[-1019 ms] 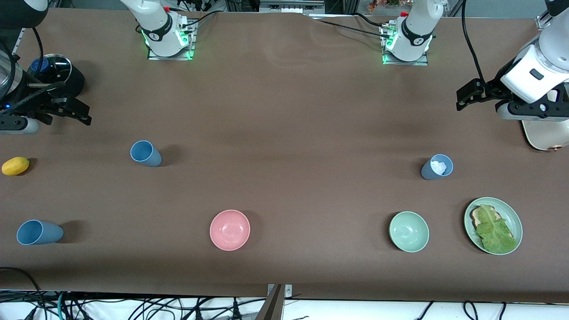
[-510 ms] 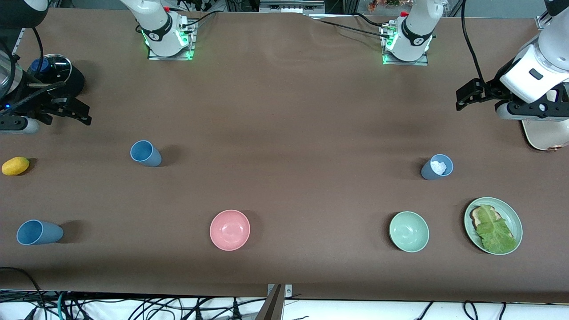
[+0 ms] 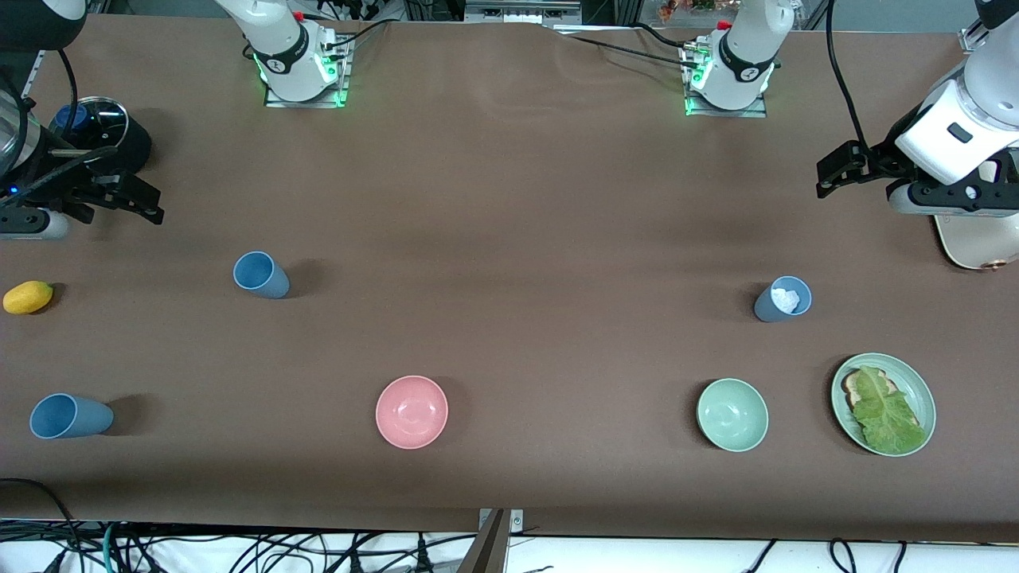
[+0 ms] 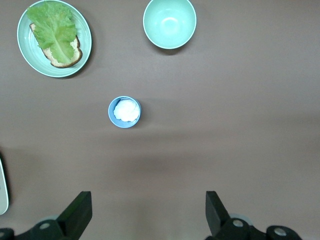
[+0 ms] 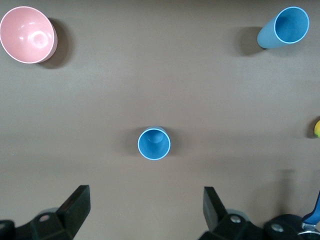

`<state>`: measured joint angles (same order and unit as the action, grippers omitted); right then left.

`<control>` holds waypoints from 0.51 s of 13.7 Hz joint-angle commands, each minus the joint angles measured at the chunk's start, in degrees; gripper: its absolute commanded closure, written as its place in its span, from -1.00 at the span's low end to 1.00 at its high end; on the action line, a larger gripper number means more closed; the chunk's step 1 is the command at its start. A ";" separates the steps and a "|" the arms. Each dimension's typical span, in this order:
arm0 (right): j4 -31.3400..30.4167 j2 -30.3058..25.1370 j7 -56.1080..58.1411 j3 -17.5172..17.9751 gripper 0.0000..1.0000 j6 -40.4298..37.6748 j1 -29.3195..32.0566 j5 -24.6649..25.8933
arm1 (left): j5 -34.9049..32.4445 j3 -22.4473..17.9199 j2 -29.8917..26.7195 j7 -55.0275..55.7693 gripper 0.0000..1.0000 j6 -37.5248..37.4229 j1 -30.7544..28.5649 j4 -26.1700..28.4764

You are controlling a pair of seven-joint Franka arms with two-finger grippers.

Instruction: Stack blue cups with both arms

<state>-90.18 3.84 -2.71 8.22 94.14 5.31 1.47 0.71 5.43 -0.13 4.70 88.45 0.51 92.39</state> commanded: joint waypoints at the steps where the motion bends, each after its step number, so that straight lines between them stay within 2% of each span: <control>1: 0.45 0.03 0.07 0.39 -1.00 -0.54 0.40 0.73 | -0.88 0.37 0.39 -0.66 -1.00 -0.74 -0.16 -1.16; 7: 0.45 0.03 0.07 0.48 -1.00 -0.63 0.40 0.73 | -1.32 0.46 0.48 -0.13 -1.00 -0.30 -0.08 -1.16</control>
<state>-90.18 3.84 -2.71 8.22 94.12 5.31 1.47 0.71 5.43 -0.12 4.70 88.52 0.52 92.40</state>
